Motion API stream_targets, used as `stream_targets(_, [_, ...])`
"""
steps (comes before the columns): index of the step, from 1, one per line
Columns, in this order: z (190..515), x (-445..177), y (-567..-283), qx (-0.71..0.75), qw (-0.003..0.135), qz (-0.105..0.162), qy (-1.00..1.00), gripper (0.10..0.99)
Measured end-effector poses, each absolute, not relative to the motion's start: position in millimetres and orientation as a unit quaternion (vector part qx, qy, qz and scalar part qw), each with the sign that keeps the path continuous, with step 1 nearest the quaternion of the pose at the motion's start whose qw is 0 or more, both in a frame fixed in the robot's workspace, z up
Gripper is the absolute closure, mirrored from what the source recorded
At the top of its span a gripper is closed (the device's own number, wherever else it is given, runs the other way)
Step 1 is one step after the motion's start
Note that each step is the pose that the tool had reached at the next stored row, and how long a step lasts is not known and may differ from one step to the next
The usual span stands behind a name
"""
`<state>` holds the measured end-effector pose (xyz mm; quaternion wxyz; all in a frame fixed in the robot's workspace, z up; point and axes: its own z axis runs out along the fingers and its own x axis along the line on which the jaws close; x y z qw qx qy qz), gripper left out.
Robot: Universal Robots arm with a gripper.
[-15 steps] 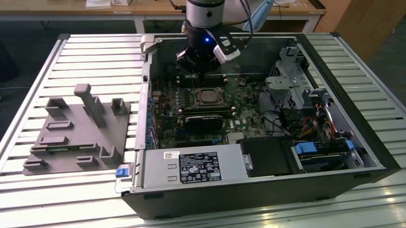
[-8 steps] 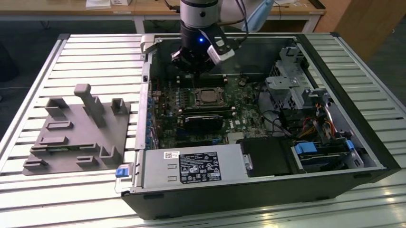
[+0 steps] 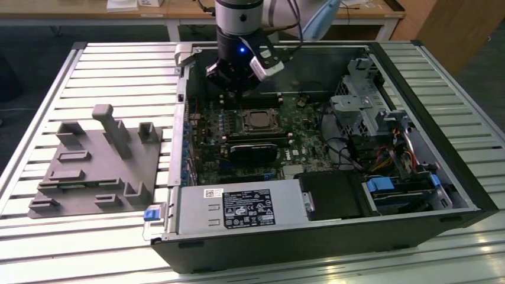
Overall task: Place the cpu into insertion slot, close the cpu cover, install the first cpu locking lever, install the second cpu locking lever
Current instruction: 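Install the first cpu locking lever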
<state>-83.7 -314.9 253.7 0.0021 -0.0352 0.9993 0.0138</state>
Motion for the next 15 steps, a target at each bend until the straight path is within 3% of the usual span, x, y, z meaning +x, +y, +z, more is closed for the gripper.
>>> stream_targets(15, [254,-94,-301,-0.035,0.002,0.014,0.999,0.98])
